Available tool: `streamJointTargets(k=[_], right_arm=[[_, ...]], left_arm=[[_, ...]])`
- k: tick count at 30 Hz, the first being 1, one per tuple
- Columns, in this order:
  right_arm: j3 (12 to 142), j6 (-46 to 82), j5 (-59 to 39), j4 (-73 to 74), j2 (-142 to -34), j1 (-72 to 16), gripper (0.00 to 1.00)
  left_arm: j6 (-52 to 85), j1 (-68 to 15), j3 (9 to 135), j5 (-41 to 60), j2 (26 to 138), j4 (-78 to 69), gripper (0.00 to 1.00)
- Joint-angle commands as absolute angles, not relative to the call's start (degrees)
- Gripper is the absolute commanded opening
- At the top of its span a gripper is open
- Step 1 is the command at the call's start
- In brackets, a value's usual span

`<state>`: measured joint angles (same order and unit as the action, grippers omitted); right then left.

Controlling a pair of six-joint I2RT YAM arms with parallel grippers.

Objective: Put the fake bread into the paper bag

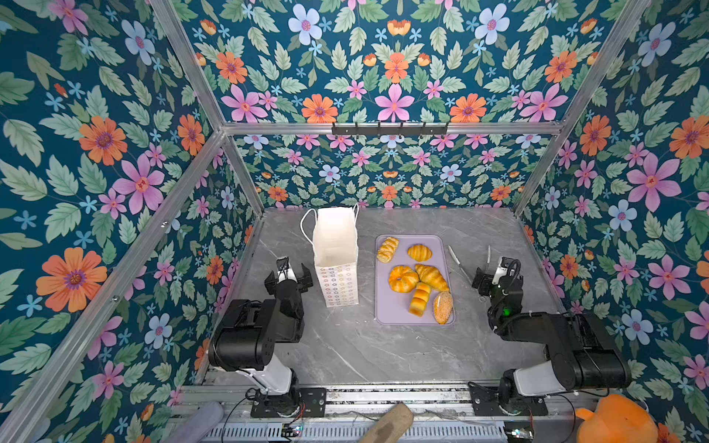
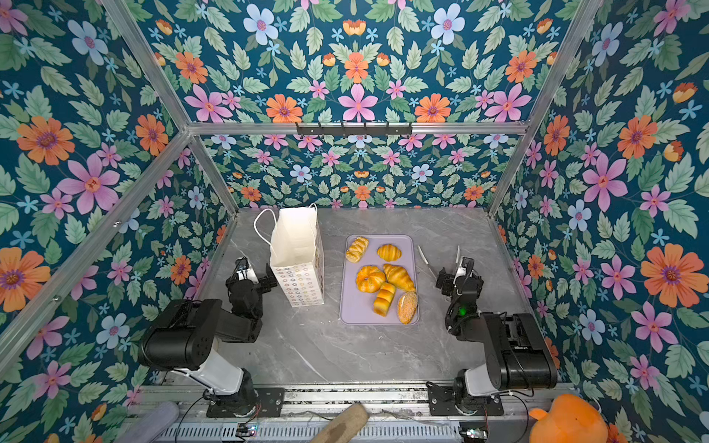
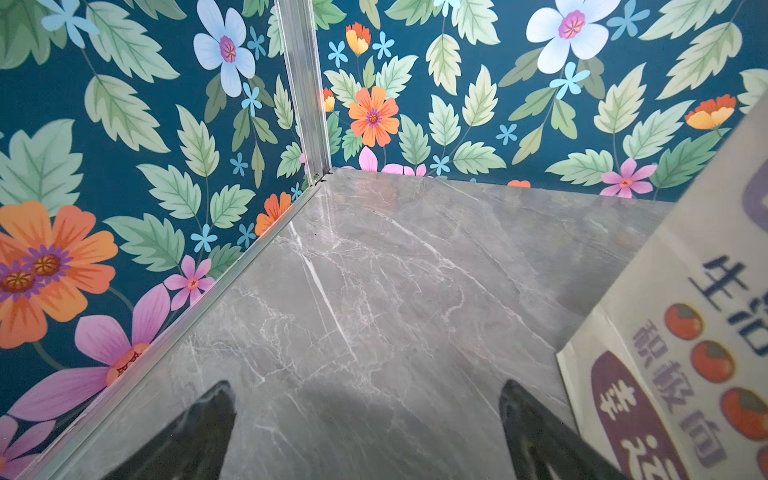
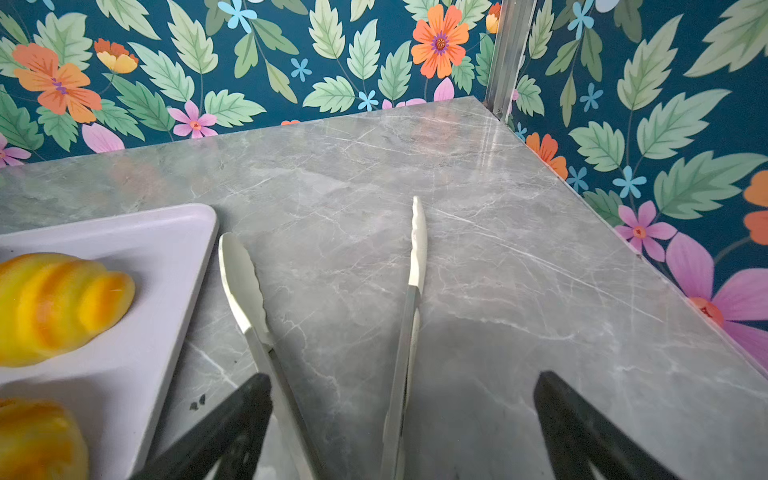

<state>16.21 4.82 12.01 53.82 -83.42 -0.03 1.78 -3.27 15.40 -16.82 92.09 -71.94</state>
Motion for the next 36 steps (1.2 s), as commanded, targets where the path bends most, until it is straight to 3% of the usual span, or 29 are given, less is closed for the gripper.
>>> streamJointTargets(k=[1,25,30,36], right_arm=[[16.47,4.92,11.66,55.1,-83.5,-0.09,0.99],[15.71,5.01,11.5,56.38,-83.26,-0.09,0.99],[14.35,4.72,10.86,54.41,-77.93,-0.07,0.99],[20.39,8.8,11.86,30.99,-65.83,-0.07,0.99]], left_arm=[[2.19,-3.17,15.47,-17.23,92.03,-72.36,1.0],[1.8,-3.25,14.74,-17.32,91.49,-73.55,1.0],[3.08,-3.6,12.57,-20.29,82.24,-68.46,1.0],[5.26,-3.6,11.2,-24.25,65.78,-57.69,1.0]])
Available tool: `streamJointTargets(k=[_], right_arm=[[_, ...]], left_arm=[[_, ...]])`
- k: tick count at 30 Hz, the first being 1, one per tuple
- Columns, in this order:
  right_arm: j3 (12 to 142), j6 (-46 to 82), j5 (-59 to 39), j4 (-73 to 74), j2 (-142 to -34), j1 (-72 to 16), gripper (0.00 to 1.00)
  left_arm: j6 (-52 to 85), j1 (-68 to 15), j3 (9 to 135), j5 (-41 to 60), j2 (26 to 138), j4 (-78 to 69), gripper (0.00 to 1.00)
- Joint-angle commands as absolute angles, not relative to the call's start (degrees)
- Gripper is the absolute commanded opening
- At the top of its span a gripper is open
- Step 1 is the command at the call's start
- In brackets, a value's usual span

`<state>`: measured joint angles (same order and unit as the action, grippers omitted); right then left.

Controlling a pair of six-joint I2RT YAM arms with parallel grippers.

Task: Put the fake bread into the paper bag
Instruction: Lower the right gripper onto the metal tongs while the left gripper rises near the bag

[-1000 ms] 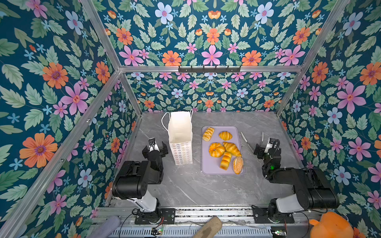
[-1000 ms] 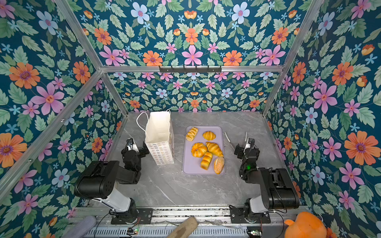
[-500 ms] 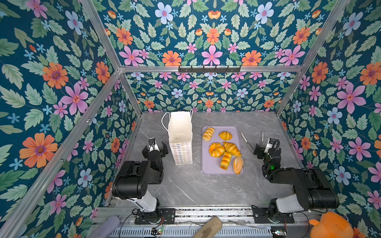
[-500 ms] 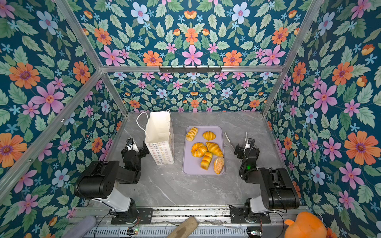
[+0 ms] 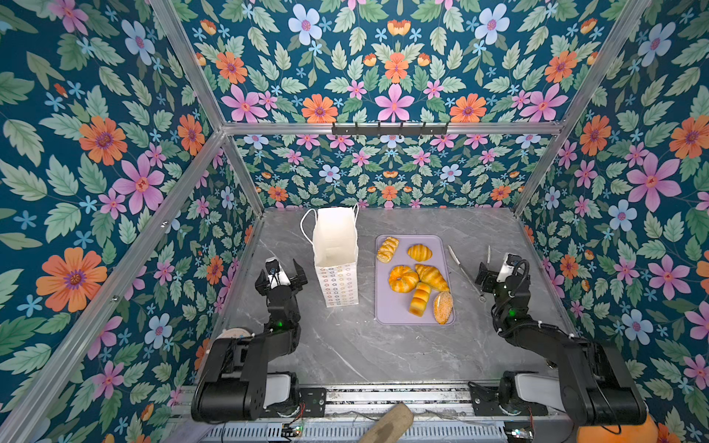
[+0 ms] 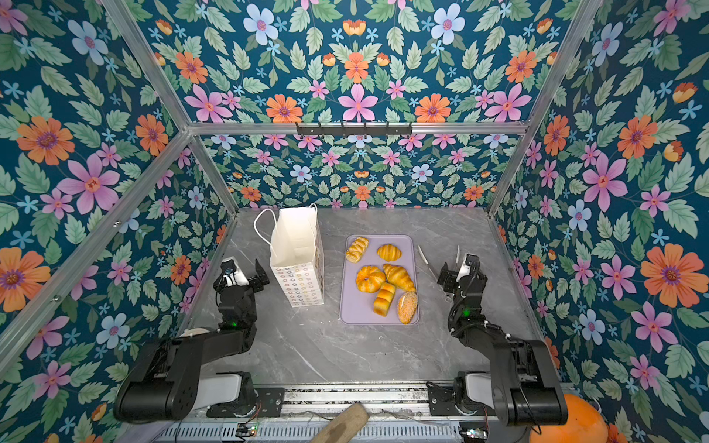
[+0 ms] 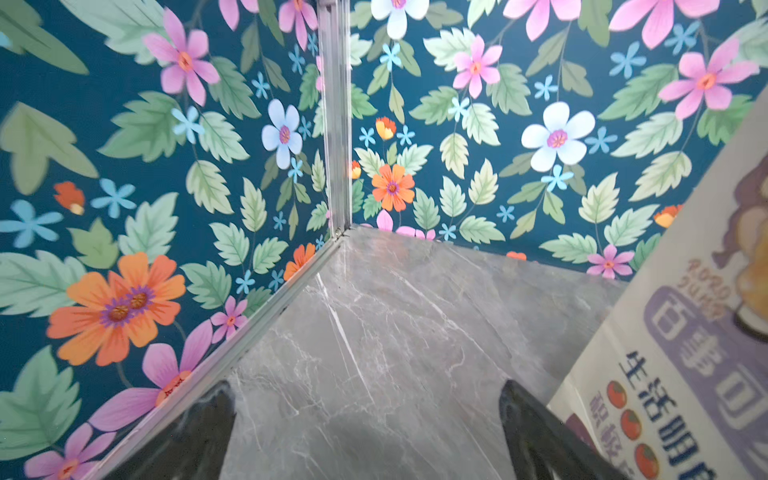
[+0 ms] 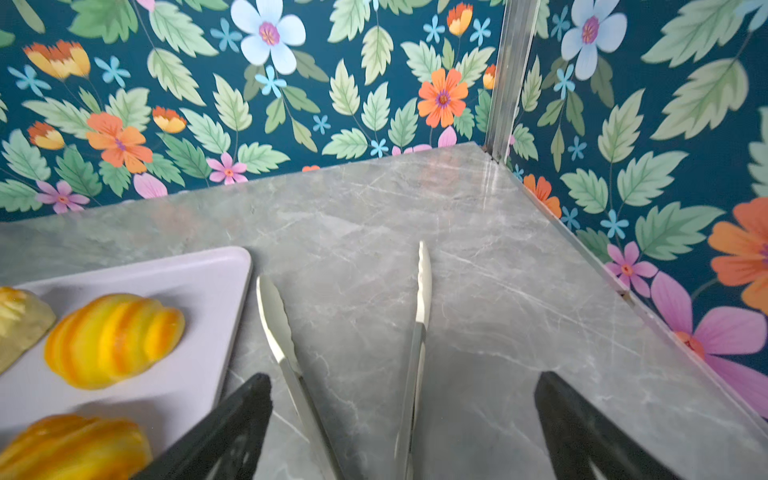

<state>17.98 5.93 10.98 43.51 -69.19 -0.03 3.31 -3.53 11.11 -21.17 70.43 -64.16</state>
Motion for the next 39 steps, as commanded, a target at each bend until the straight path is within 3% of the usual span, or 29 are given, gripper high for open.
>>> streamJointTargets(k=[1,5,7,12,14,20,39], right_arm=[[21.79,12.14,12.55,26.7,-63.97,-0.06,0.99],[25.22,18.97,4.15,19.7,-59.77,-0.05,0.95],[30.59,25.96,3.22,8.24,-58.2,-0.04,0.94],[38.29,26.34,-6.25,-6.74,-56.4,-0.07,0.98],[38.57,26.42,-5.03,-10.28,-56.86,-0.08,0.96],[45.93,24.77,-1.96,-28.42,-65.23,-0.12,0.95],[55.06,13.44,-0.58,-28.3,-87.39,0.26,0.99]], left_arm=[[6.48,-3.6,12.32,-25.09,62.76,-52.88,1.0],[16.43,-3.52,20.62,-31.93,53.54,-29.85,1.0],[20.65,-3.52,25.4,-34.16,50.57,-18.4,1.0],[23.74,-3.52,34.18,-27.51,45.52,-4.4,1.0],[24.23,-3.52,36.62,-24.42,44.63,-1.44,1.0],[22.36,-3.52,40.4,-19.69,45.07,2.69,1.0],[20.92,-3.52,42.68,-7.38,47.39,-0.7,0.97]])
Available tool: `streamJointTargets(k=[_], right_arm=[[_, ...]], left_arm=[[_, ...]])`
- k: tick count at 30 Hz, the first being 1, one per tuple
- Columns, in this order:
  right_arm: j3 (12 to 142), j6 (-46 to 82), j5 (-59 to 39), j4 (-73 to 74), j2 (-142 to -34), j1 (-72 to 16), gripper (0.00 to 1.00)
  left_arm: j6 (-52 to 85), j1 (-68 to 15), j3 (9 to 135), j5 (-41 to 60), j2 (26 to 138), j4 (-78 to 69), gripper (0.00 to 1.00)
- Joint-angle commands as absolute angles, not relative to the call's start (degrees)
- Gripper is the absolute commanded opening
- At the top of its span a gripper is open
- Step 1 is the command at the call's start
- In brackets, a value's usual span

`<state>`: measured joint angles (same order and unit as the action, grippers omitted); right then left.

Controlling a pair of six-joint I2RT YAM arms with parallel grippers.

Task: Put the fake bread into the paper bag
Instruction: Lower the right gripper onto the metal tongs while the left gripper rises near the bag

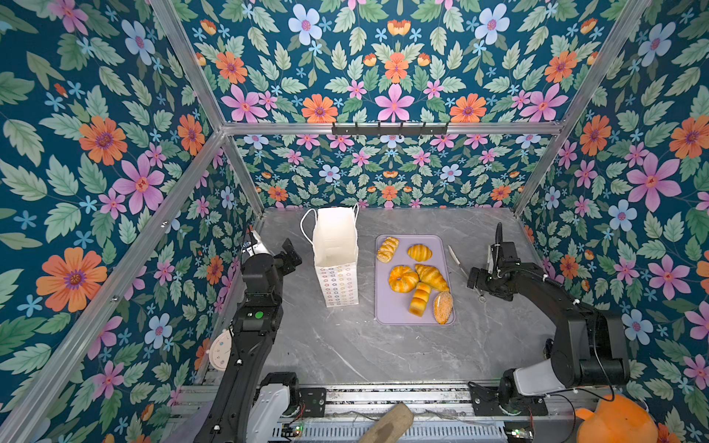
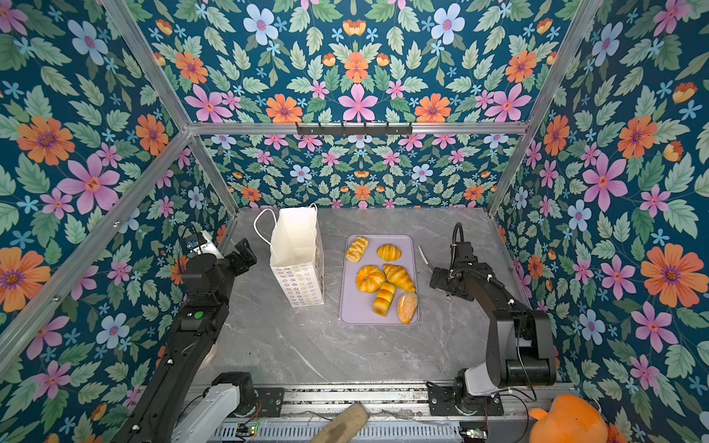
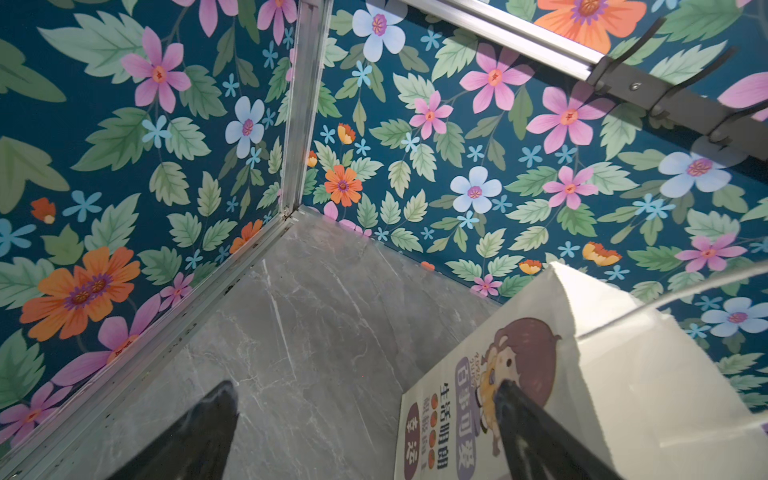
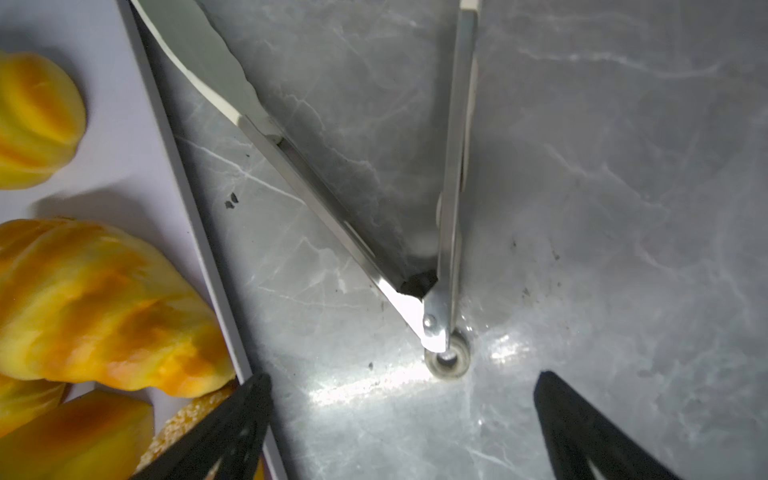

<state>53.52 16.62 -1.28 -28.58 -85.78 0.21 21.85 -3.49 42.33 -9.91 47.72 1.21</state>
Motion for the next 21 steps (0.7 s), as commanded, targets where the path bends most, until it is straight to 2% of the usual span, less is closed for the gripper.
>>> streamJointTargets(k=[1,10,21], right_arm=[[55.63,12.7,-0.31,-27.98,-88.28,0.3,0.99],[58.37,7.28,-1.74,-27.48,-93.56,0.42,0.99],[62.2,5.67,2.28,-29.21,-100.54,0.53,0.99]], left_arm=[[20.92,-3.52,42.63,-6.92,47.14,-0.7,0.97],[18.67,-3.52,42.64,-9.4,44.41,1.13,1.0],[18.88,-3.52,42.91,-8.19,43.86,1.85,1.0]])
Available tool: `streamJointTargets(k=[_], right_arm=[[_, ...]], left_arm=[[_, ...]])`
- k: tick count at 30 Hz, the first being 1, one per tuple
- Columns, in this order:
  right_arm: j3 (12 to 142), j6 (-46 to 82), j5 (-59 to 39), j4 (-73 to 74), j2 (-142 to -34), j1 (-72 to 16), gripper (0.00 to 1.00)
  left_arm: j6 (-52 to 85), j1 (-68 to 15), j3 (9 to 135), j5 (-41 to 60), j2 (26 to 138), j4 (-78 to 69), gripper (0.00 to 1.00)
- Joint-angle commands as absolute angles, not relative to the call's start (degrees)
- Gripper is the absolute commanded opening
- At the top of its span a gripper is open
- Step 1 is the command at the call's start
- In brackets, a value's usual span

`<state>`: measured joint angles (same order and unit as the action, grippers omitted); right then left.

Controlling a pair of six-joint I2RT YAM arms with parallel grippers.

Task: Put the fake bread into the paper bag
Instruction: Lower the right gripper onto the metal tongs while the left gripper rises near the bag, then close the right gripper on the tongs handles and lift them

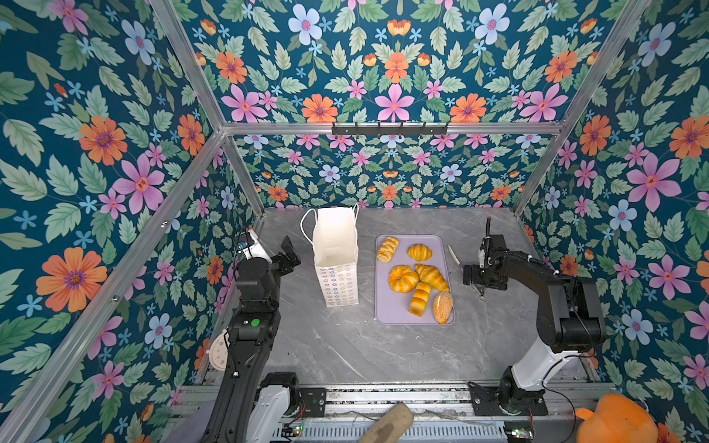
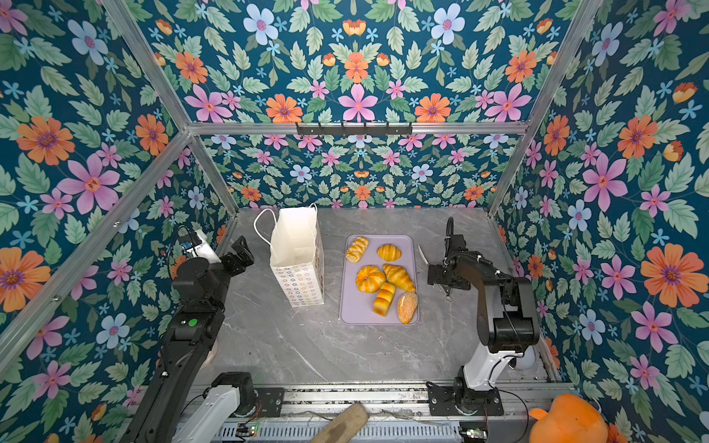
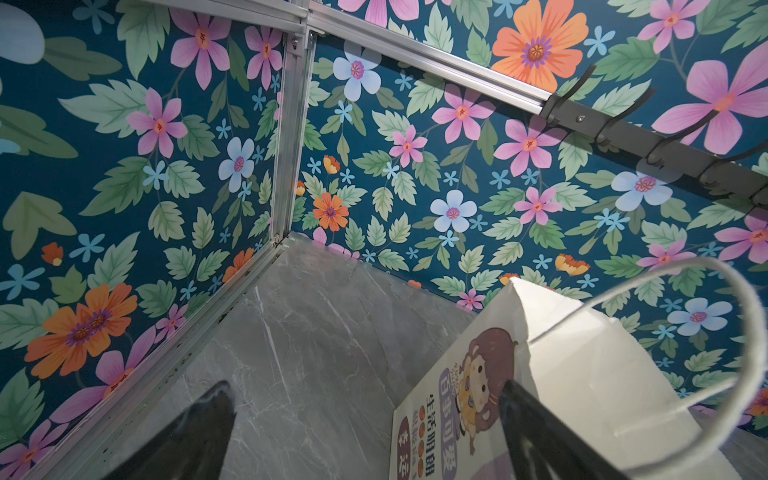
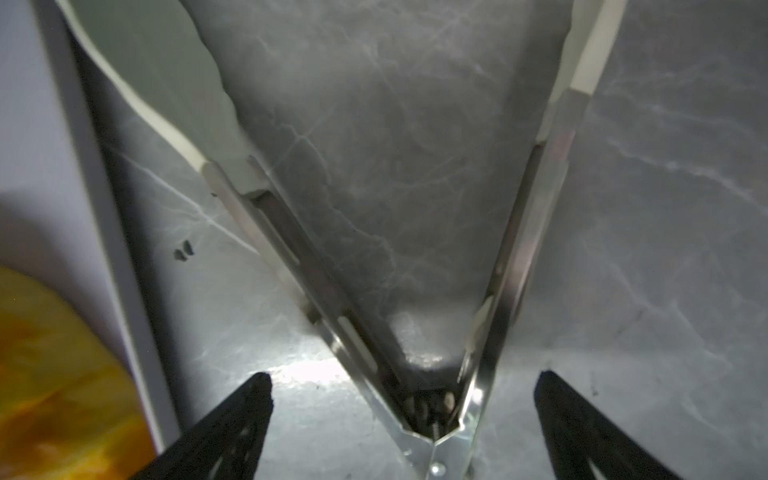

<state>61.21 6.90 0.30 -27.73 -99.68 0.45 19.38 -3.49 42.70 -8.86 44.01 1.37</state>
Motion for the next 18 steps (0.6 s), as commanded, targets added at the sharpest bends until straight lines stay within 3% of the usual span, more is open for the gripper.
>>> streamJointTargets(k=[1,18], right_arm=[[62.53,5.65,2.11,-29.31,-101.0,0.51,0.99],[66.32,5.8,-0.22,-27.64,-105.91,0.94,0.99]], left_arm=[[18.89,-3.52,42.89,-8.09,43.86,1.85,1.0],[17.76,-3.52,43.76,-8.36,43.86,2.63,1.0]])
